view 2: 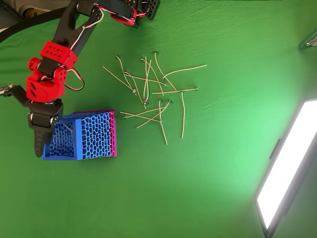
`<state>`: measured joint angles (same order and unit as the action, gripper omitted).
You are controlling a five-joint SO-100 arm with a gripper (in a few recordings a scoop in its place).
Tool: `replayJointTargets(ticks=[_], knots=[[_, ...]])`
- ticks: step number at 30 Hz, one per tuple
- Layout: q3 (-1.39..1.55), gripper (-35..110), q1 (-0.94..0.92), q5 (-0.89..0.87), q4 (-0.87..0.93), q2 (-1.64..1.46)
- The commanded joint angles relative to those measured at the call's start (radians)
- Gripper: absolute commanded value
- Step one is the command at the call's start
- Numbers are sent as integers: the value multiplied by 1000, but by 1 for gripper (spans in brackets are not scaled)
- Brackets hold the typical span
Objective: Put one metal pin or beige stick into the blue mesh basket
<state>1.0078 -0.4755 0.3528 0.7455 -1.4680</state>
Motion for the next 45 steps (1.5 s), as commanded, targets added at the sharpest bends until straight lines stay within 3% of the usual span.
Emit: replayJointTargets(ticks=[1,7,9,11,24,45], knots=[[-8,29,-6,5,-18,-44],[-8,20,6,-5,-8,-57],[-2,4,15,-8,5,-71],[23,1,25,-11,12,-94],[253,1,140,-63,81,-374],[841,0,480,-147,279,-1197]])
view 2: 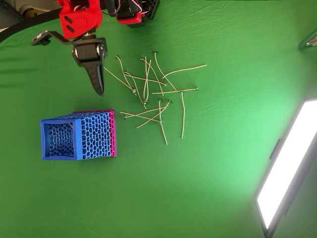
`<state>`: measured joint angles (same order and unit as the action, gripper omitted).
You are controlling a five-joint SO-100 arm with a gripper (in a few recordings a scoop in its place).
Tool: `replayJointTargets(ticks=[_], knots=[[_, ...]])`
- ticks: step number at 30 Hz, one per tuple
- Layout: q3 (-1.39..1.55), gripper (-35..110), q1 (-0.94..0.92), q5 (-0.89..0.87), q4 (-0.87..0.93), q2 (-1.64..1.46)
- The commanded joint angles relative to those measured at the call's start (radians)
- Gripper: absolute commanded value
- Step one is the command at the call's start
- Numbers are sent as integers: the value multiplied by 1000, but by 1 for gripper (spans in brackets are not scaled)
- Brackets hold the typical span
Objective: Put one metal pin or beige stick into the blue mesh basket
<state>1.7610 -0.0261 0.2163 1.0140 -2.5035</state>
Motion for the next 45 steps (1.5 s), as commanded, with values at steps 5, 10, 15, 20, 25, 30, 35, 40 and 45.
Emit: replayJointTargets(ticks=[5,10,15,20,25,30,35,40,45], knots=[[311,0,49,-17,25,-445],[471,0,75,-28,106,-640],[617,0,72,-40,150,-821],[661,0,67,-44,167,-821],[811,0,66,-32,52,-821],[1022,0,57,-41,-143,-821],[1223,0,46,-40,-324,-821],[1321,0,43,-55,-382,-821],[1321,1,40,-86,-324,-821]])
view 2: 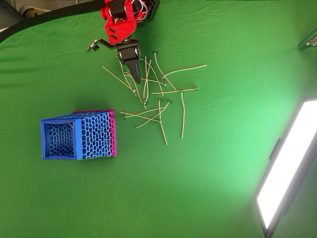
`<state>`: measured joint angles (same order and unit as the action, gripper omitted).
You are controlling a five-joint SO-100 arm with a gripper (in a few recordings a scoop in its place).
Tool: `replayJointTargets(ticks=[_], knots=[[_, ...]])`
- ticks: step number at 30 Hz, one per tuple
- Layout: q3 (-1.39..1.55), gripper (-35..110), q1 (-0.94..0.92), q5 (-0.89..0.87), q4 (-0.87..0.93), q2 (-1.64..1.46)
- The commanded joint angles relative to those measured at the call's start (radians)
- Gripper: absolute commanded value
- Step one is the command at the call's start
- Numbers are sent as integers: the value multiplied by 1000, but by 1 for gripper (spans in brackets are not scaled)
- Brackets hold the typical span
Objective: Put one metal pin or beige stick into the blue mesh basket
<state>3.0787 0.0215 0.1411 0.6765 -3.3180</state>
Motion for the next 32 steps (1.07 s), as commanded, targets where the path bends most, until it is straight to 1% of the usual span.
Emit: replayJointTargets(ticks=[1,11,32], knots=[[3,1,-11,-9,32,-8],[5,1,-17,-61,186,-8],[5,1,-25,-49,190,-8]])
